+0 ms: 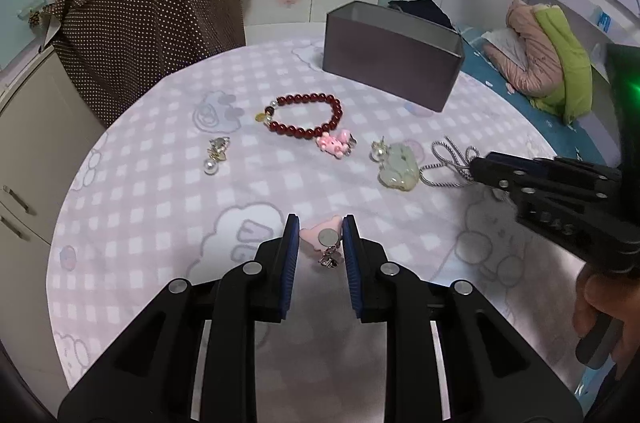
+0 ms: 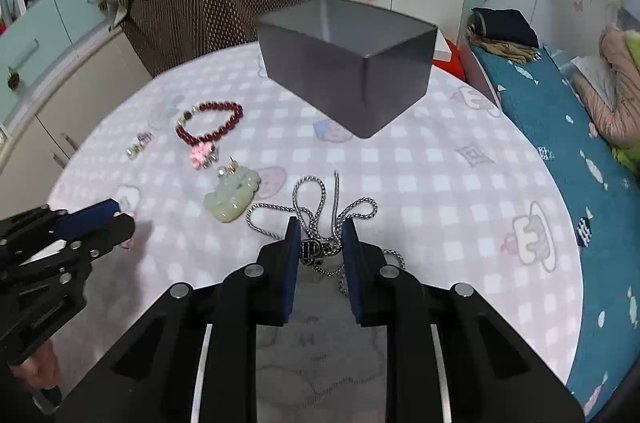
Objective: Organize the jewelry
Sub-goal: 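Grasp the pink heart earring with the left gripper while the right grasps the silver chain necklace, then carry the earring and necklace over the grey box and open both grippers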
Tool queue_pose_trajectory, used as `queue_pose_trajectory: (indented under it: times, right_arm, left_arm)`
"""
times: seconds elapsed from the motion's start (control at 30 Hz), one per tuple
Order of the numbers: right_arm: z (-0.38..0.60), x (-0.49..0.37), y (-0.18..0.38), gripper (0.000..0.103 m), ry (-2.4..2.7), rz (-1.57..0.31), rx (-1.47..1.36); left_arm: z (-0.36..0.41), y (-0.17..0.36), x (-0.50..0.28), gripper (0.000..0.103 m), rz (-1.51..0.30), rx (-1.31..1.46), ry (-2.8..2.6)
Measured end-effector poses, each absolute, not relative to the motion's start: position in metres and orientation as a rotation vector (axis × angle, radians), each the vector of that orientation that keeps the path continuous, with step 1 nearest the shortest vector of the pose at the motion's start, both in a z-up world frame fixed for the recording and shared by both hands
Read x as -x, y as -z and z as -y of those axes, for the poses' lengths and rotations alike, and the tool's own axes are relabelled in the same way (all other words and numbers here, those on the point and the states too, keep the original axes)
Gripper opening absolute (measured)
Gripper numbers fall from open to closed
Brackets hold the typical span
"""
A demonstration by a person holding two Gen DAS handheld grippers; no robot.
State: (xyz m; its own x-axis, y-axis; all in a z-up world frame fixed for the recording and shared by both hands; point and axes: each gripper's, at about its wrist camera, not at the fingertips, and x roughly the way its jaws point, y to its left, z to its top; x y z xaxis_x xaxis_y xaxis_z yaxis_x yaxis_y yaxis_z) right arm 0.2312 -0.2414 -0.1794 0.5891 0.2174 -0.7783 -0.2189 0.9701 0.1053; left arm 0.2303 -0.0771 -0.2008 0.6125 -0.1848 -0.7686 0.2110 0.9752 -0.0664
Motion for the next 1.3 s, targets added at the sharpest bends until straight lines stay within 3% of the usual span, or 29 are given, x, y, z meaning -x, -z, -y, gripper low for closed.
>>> queue_pose_trajectory:
  times: [0.4,0.87,1.3]
  right_arm:
    - [0.246,-0.225,0.116,0.019,-0.308,-0.797,-0.017]
    - [0.231,-0.233,0.024,0.019,-0.307,-0.603,0.104]
    - [0.233,-0.273,-0.051,0.019,-0.302,-0.462,0.143]
  left_arm:
    - [0.065,0.161,-0.243,0.022,-0.791,-0.019,0.223]
    - [0.067,0.065,-0.287,0.022,-0.604,-0.050,0.254]
    - [0.097,-0.001,-0.348,0.022,-0.544,-0.041,0.325]
